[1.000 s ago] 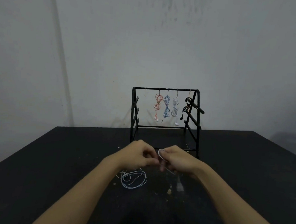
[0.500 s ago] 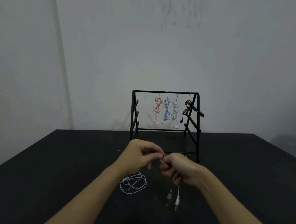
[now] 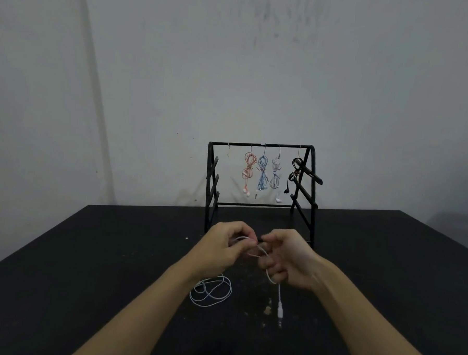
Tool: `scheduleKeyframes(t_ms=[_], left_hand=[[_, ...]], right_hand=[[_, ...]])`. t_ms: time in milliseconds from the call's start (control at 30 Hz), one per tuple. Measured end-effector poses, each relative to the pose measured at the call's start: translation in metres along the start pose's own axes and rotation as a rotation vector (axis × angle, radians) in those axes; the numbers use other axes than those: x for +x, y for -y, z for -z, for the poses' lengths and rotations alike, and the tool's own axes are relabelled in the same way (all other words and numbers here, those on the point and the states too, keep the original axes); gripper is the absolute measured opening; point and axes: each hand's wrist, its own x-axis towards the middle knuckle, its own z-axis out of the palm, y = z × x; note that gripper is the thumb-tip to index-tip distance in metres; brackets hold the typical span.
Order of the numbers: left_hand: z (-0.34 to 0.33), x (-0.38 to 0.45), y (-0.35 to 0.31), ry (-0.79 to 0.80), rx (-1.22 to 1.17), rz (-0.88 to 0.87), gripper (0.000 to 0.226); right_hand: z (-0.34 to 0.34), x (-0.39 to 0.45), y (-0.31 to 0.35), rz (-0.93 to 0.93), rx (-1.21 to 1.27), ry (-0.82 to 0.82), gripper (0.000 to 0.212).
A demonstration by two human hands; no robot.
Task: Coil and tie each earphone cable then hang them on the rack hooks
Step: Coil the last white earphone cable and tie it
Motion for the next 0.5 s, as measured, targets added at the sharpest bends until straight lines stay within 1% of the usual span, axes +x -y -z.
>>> scheduleKeyframes(t_ms=[67, 133, 200, 233, 300, 367, 433, 500], left_hand=[[0.003, 0.000, 0.002, -0.027, -0.006, 0.024, 0.008], [0.005, 0.000, 0.004, -0.031, -0.015, 0.039, 0.010], [0.004, 0.001, 0.006, -0.033, -0.024, 0.037, 0.009], [0.003, 0.001, 0.006, -0.040, -0.029, 0.033, 0.007], [0.002, 0.000, 0.006, -0.056, -0.050, 0.020, 0.005], [0.001, 0.000, 0.005, -0.077, -0.076, 0.006, 0.006], [-0.001, 0.000, 0.003, -0.150, -0.103, -0.014, 0.007], [-0.004, 0.000, 0.003, -0.256, -0.178, 0.008, 0.009]], right_hand=[[0.002, -0.003, -0.001, 0.104, -0.151, -0.009, 0.032], [0.002, -0.007, -0.001, 0.198, -0.363, -0.021, 0.025], [0.002, -0.008, 0.000, 0.268, -0.569, -0.056, 0.026], [0.002, -0.009, 0.001, 0.298, -0.618, -0.071, 0.027], [0.002, -0.008, 0.000, 0.350, -0.600, -0.075, 0.026], [0.004, -0.005, -0.004, 0.404, -0.540, -0.087, 0.020], [0.005, 0.000, -0.009, 0.441, -0.463, -0.135, 0.016], [0.004, 0.006, -0.013, 0.495, -0.310, -0.184, 0.020]])
